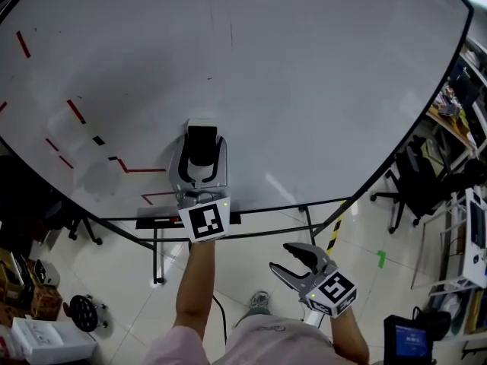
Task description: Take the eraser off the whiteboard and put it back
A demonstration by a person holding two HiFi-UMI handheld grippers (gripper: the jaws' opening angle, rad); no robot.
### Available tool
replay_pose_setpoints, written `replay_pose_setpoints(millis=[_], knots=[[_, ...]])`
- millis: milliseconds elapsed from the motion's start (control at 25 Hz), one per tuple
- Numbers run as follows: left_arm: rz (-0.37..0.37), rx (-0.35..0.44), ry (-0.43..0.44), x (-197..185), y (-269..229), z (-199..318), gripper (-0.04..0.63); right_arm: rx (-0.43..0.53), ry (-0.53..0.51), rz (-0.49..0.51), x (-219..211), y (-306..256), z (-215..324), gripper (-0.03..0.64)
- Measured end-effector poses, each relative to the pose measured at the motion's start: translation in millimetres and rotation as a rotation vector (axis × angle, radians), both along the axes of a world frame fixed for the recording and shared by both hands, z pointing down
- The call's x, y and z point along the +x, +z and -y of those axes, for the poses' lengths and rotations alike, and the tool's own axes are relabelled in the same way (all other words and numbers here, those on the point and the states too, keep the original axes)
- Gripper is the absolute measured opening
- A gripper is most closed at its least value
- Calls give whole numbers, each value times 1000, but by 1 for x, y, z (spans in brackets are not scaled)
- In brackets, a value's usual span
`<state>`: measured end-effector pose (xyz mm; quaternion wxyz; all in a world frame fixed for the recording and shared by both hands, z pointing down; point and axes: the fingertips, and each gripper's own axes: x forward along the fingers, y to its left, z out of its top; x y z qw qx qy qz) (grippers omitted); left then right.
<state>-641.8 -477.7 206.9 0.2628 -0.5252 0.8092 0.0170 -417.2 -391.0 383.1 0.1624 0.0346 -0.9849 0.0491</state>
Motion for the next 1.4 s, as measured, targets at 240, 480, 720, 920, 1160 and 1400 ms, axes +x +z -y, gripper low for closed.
replay_pose_setpoints(millis=[240, 480, 720, 920, 1160, 1400], knots=[[12, 37, 8, 27, -10, -35, 272, 21, 2, 47, 11, -17, -6, 219], [-7, 18, 69, 108, 0, -110, 271, 248, 100, 326, 64, -103, -37, 217], [-23, -261, 374, 324, 107, -171, 241, 412, 10, 493, 153, -160, -138, 204], [60, -300, 702, 510, 137, -261, 233, 428, 65, 309, 245, -86, -213, 207], [69, -415, 810, 640, 159, -343, 164, 354, 64, 246, 342, -49, -290, 216], [-166, -486, 760, 674, 177, -389, 144, 388, 10, 210, 382, -42, -339, 210]])
